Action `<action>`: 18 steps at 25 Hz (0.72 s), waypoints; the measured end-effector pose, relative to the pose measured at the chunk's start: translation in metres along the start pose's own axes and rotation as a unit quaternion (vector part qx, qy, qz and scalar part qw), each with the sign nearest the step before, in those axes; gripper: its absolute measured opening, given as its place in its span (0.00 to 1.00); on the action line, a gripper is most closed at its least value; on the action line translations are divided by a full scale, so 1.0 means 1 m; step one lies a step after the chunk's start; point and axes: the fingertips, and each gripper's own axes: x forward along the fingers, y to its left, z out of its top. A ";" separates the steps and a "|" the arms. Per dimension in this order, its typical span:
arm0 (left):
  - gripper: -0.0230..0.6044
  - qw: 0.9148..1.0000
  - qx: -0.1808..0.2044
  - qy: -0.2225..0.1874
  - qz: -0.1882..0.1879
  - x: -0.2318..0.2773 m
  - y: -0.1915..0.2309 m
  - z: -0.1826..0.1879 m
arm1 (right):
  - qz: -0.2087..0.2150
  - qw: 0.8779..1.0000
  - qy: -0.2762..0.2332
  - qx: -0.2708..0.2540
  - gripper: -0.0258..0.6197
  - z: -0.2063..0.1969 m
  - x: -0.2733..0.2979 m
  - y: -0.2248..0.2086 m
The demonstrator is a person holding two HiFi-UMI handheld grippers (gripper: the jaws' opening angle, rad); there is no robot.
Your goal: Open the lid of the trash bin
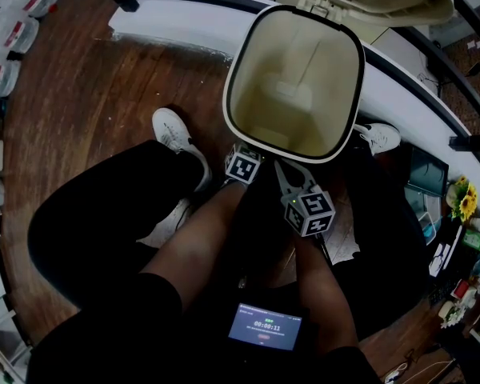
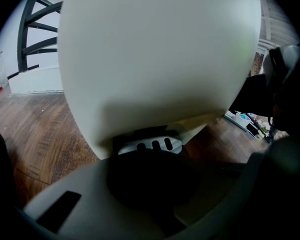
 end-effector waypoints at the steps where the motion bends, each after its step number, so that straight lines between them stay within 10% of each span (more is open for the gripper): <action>1: 0.10 1.000 -0.004 -0.002 -0.002 0.000 -0.001 0.000 | 0.000 1.000 0.000 0.000 0.08 0.000 0.000 0.000; 18: 0.10 0.999 -0.008 -0.050 -0.017 -0.014 -0.002 0.007 | -0.003 1.000 -0.002 -0.001 0.08 0.000 0.003 0.003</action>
